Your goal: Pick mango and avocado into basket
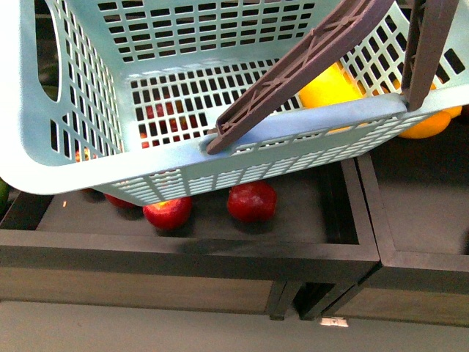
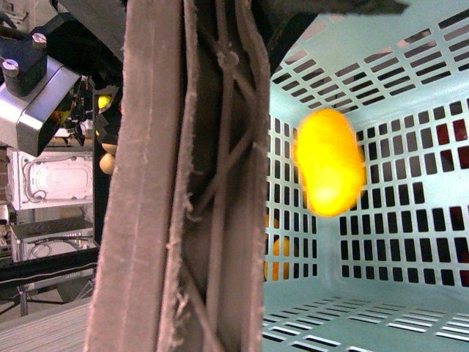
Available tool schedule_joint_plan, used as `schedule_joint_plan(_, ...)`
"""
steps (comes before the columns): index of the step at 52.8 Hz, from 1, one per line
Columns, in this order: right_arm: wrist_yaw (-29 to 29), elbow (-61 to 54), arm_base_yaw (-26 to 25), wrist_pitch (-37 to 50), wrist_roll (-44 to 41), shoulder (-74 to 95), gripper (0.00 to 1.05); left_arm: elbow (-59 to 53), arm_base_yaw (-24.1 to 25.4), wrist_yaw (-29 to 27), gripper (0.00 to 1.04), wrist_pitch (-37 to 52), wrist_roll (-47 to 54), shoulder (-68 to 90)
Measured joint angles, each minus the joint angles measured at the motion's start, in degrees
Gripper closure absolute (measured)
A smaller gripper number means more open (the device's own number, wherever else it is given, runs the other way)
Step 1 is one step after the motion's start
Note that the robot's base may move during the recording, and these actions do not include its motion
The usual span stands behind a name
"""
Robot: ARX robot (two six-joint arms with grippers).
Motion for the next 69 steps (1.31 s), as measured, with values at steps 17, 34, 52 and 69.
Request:
schedule_joint_plan(17,6.8,-5.11,-7.93,0.28,2.93,-7.41,0.09,-0.24,0.13,-0.2,0.89,-0.33,0.26,0.07)
schedule_joint_plan(34,11.39,-24.72,-10.62,29.86,1.49,-14.73,0.51,-0.24,-0.09,0.2,0.89,-0.33,0.11,0.07)
schedule_joint_plan(52,10.58,-39.76,-12.57,32.2,1.16,-27.02,1.03,-0.24,0.04,0.0,0.89,-0.33,0.26,0.07)
schedule_joint_plan(69,10.47,-47.5,-12.57,28.5,1.05,-38.49,1.02,-0.24,0.04,-0.04,0.89,-0.33,0.26,0.07)
